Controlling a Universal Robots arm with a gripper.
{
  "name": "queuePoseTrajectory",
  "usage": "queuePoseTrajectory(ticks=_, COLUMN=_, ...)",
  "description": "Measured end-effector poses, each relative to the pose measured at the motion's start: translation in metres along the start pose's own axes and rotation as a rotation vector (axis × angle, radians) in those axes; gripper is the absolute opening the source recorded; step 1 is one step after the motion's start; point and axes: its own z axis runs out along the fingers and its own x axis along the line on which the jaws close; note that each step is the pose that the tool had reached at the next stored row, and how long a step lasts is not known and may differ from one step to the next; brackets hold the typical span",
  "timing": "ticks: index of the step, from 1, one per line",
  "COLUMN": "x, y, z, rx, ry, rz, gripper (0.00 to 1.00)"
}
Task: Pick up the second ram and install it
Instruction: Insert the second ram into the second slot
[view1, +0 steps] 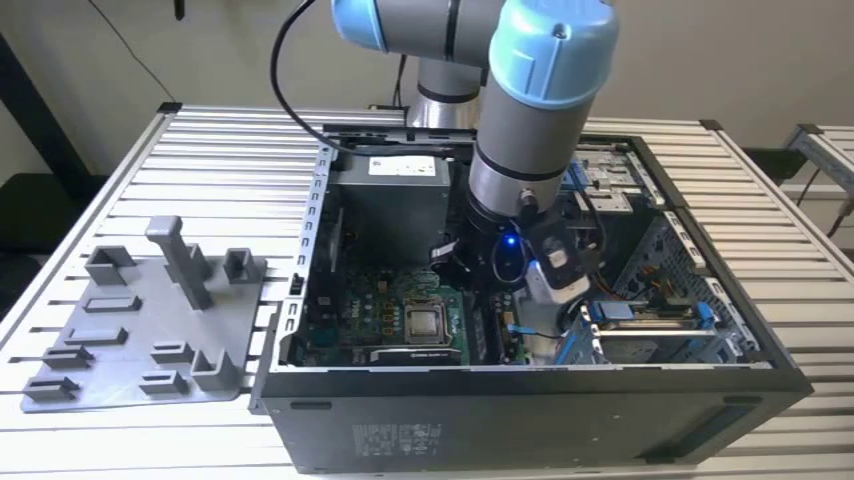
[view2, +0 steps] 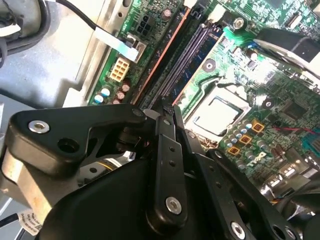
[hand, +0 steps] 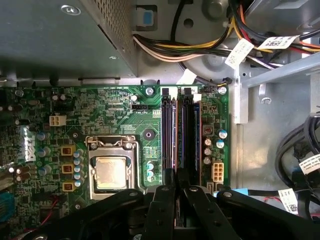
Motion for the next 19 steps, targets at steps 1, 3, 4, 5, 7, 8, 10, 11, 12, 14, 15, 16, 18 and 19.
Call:
queuePoseTrajectory(ticks=1, x=0.0000, y=0.0000, z=0.0000, rx=-0.0001, ry=-0.0003, rz=-0.005, gripper=0.14)
queuePoseTrajectory(ticks=3, x=0.0000, y=0.0000, z=0.0003, rx=0.0001, ry=-0.0007, rz=-0.011, gripper=0.14)
queuePoseTrajectory(ticks=4, x=0.0001, y=-0.0001, z=0.0007, rx=0.0000, ry=-0.0008, rz=-0.011, gripper=0.14)
queuePoseTrajectory(ticks=5, x=0.0001, y=-0.0001, z=0.0011, rx=-0.0001, ry=-0.0008, rz=-0.012, gripper=0.14)
queuePoseTrajectory(ticks=7, x=0.0001, y=-0.0001, z=0.0017, rx=0.0001, ry=-0.0008, rz=-0.012, gripper=0.14)
queuePoseTrajectory(ticks=8, x=0.0001, y=-0.0001, z=0.0017, rx=0.0002, ry=-0.0007, rz=-0.012, gripper=0.14)
queuePoseTrajectory(ticks=10, x=0.0001, y=-0.0001, z=0.0018, rx=0.0001, ry=-0.0007, rz=-0.012, gripper=0.14)
queuePoseTrajectory(ticks=11, x=0.0000, y=-0.0001, z=0.0019, rx=0.0000, ry=-0.0008, rz=-0.012, gripper=0.14)
queuePoseTrajectory(ticks=12, x=0.0001, y=-0.0001, z=0.0019, rx=0.0000, ry=-0.0008, rz=-0.012, gripper=0.14)
queuePoseTrajectory(ticks=14, x=0.0001, y=-0.0001, z=0.0020, rx=0.0001, ry=-0.0008, rz=-0.012, gripper=0.14)
queuePoseTrajectory(ticks=15, x=0.0000, y=-0.0001, z=0.0021, rx=0.0000, ry=-0.0008, rz=-0.012, gripper=0.14)
queuePoseTrajectory(ticks=16, x=0.0000, y=-0.0001, z=0.0021, rx=0.0000, ry=-0.0007, rz=-0.011, gripper=0.14)
queuePoseTrajectory(ticks=18, x=0.0000, y=-0.0001, z=0.0022, rx=0.0000, ry=-0.0008, rz=-0.009, gripper=0.14)
queuePoseTrajectory(ticks=19, x=0.0000, y=-0.0001, z=0.0029, rx=-0.0004, ry=-0.0010, rz=-0.009, gripper=0.14)
